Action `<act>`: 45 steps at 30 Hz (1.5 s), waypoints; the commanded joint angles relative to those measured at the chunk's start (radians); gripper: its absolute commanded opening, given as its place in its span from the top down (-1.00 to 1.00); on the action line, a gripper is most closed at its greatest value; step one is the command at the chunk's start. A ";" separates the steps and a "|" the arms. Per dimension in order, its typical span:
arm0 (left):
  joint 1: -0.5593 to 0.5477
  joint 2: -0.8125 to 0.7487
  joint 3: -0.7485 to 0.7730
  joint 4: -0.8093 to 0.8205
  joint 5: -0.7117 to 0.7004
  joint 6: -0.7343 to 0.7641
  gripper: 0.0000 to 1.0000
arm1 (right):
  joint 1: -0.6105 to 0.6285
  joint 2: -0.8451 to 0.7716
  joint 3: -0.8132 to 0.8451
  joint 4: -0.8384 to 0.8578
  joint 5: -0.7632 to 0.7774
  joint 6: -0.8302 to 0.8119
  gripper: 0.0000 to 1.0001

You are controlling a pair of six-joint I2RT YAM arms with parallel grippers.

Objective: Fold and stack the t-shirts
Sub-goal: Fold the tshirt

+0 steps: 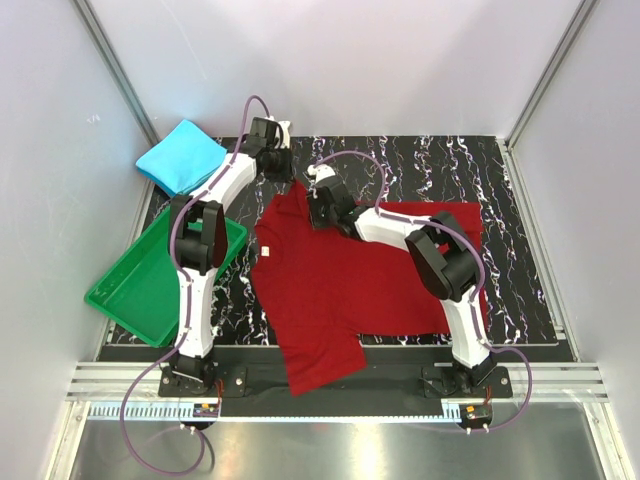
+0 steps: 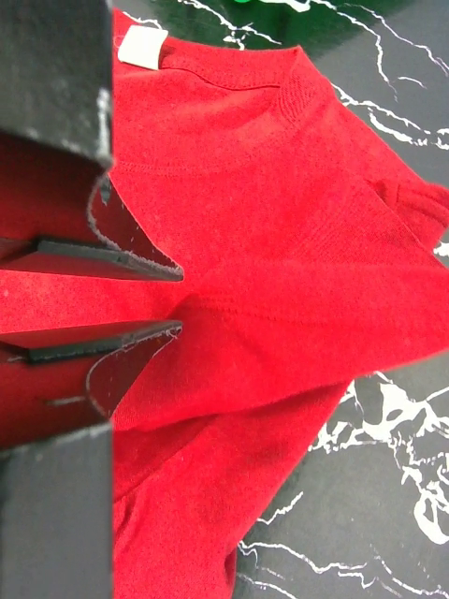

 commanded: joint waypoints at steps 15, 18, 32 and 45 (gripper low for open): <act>0.007 0.027 0.080 0.094 -0.018 -0.020 1.00 | 0.027 0.054 0.103 -0.028 0.124 -0.075 0.36; 0.007 0.027 0.074 0.095 -0.017 -0.020 1.00 | 0.027 0.083 0.135 -0.041 0.114 -0.084 0.35; 0.007 0.019 0.058 0.103 -0.012 -0.017 1.00 | 0.027 0.128 0.191 -0.136 0.149 -0.095 0.37; 0.006 0.001 0.015 0.109 -0.015 -0.018 1.00 | 0.027 0.135 0.192 -0.139 0.147 -0.095 0.49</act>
